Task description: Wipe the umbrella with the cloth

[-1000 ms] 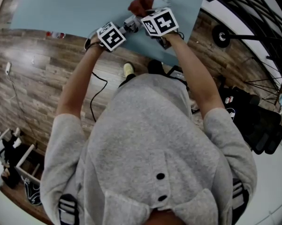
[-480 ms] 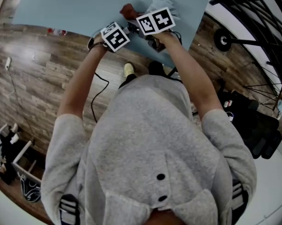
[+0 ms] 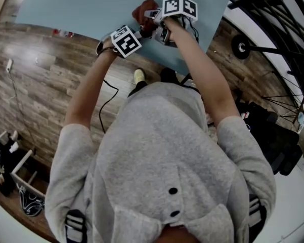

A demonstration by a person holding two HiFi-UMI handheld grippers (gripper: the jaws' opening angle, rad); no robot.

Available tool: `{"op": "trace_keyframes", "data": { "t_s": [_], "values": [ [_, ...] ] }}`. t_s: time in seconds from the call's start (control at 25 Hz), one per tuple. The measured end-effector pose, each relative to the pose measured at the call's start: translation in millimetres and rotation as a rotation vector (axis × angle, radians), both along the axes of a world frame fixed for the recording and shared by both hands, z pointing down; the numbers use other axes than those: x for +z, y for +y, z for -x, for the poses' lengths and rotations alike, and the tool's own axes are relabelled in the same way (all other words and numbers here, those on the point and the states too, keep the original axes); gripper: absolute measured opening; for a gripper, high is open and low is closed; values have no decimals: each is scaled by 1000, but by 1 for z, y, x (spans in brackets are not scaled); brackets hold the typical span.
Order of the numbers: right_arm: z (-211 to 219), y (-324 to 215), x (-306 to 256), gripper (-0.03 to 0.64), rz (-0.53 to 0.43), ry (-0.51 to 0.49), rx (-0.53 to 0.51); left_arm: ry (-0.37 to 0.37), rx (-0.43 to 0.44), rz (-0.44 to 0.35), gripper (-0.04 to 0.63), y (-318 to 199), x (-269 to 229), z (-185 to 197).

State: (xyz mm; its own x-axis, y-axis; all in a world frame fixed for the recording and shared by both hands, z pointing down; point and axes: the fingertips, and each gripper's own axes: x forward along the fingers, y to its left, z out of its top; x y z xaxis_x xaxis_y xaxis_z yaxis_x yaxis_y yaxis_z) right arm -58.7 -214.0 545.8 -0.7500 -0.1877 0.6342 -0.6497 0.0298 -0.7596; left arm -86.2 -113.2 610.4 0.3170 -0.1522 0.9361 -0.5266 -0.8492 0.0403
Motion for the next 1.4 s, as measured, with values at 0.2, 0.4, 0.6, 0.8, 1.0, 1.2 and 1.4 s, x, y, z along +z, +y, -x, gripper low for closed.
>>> {"op": "trace_keyframes", "data": {
  "t_s": [0.2,0.4,0.6,0.8,1.0,1.2,1.4],
  "values": [
    [-21,-10,3,100,-74,193,-54,-6,0,-3,156,0,-1,2],
    [-44,-22,-2,100,-162,340,-132,-4,-1,1,156,1,-1,2],
    [-62,-29,-5,100,-175,365,-134,-1,-1,0,156,2,-1,1],
    [-83,-40,-5,100,-165,380,-102,-1,0,3,156,3,-1,1],
    [-98,-46,-7,100,-162,384,-87,-9,-2,-2,156,2,-2,1],
    [-122,-55,-9,100,-164,397,-48,-16,0,5,156,2,-1,2],
    [-141,-57,-11,100,-155,389,-18,-32,4,8,156,2,-2,3]
  ]
}}
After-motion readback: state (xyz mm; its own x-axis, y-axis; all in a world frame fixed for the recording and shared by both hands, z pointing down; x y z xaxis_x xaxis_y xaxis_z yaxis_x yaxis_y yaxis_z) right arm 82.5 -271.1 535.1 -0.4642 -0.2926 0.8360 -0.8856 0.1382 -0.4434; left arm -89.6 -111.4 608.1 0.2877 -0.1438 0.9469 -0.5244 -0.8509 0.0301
